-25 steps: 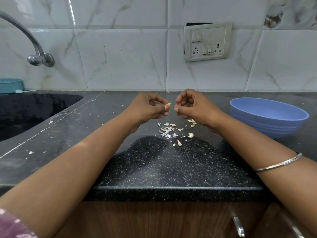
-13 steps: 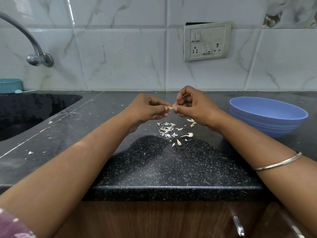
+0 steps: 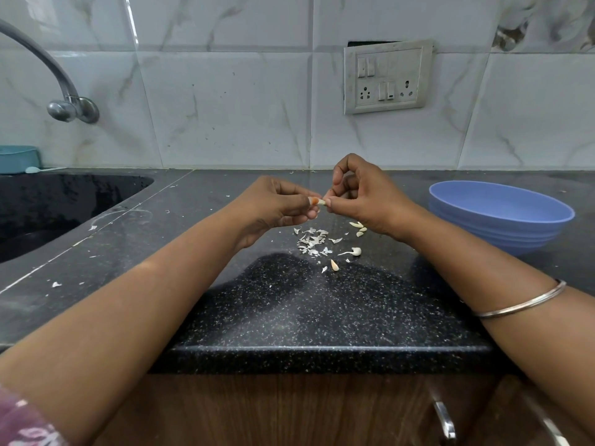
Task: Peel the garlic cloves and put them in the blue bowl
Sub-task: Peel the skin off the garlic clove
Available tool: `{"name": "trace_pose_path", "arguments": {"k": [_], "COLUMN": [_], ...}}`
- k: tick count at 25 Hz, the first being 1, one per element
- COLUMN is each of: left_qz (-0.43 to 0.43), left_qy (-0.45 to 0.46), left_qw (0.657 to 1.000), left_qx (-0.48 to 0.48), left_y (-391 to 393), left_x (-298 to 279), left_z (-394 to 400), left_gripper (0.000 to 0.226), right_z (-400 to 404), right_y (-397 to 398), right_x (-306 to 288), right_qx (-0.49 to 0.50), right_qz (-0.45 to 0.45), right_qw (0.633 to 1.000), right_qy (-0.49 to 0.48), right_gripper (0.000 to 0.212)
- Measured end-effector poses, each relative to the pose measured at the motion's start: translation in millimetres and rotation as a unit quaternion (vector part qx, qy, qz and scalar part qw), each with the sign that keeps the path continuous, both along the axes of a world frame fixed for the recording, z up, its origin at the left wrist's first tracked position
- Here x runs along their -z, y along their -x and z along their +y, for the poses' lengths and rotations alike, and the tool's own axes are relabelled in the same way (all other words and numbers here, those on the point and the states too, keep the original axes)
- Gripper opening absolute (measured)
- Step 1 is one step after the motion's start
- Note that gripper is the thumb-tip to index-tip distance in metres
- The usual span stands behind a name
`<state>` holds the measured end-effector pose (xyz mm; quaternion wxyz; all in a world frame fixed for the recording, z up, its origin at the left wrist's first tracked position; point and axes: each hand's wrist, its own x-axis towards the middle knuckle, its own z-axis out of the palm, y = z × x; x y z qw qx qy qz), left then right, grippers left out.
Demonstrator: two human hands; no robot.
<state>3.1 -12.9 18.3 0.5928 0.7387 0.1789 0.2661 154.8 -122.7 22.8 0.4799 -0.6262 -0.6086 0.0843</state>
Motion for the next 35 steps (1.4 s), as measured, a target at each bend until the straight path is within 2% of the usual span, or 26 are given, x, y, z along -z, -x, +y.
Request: {"name": "trace_pose_path", "arguments": {"k": [4, 9, 12, 16, 19, 22, 26, 31, 35], "left_qz": [-0.003, -0.029, -0.026, -0.01, -0.017, -0.021, -0.021, -0.048, -0.053], "left_qy": [0.004, -0.001, -0.088, -0.241, -0.272, -0.231, -0.092, 0.022, 0.051], "left_qw": [1.0, 0.999, 0.996, 0.967, 0.957, 0.969, 0.995, 0.999, 0.997], "left_qx": [0.001, -0.016, -0.021, -0.08, -0.1, -0.081, -0.028, -0.006, -0.015], "left_y": [-0.2, -2.6, -3.4, -5.4, -6.3, -7.5, -6.3, -5.7, -5.4], "left_x": [-0.7, -2.5, -1.4, 1.8, 2.4, 3.3, 5.5, 6.0, 5.5], "left_z": [-2.2, -5.8, -4.9, 0.4, 4.4, 1.4, -3.4, 0.6, 2.3], "left_gripper": [0.016, 0.01, 0.013, 0.009, 0.012, 0.018, 0.02, 0.011, 0.008], "right_z": [0.1, 0.2, -0.3, -1.8, -1.1, -1.0, -1.6, 0.2, 1.8], "right_y": [1.4, 5.7, 6.2, 5.7, 6.2, 5.1, 4.3, 6.5, 8.0], "right_x": [0.5, -0.3, -0.9, -1.1, -1.0, -1.4, -0.9, 0.7, 1.0], "right_qx": [0.006, -0.006, 0.004, -0.009, -0.027, -0.034, -0.035, -0.043, -0.046], "right_qz": [0.024, 0.115, 0.143, 0.189, 0.227, 0.249, 0.232, 0.211, 0.203], "right_qw": [1.0, 0.993, 0.989, 0.981, 0.973, 0.968, 0.972, 0.977, 0.978], "right_qy": [0.003, 0.009, 0.024, 0.033, 0.026, 0.014, 0.007, 0.006, 0.012], "right_gripper": [0.03, 0.03, 0.028, 0.026, 0.026, 0.026, 0.025, 0.023, 0.02]}}
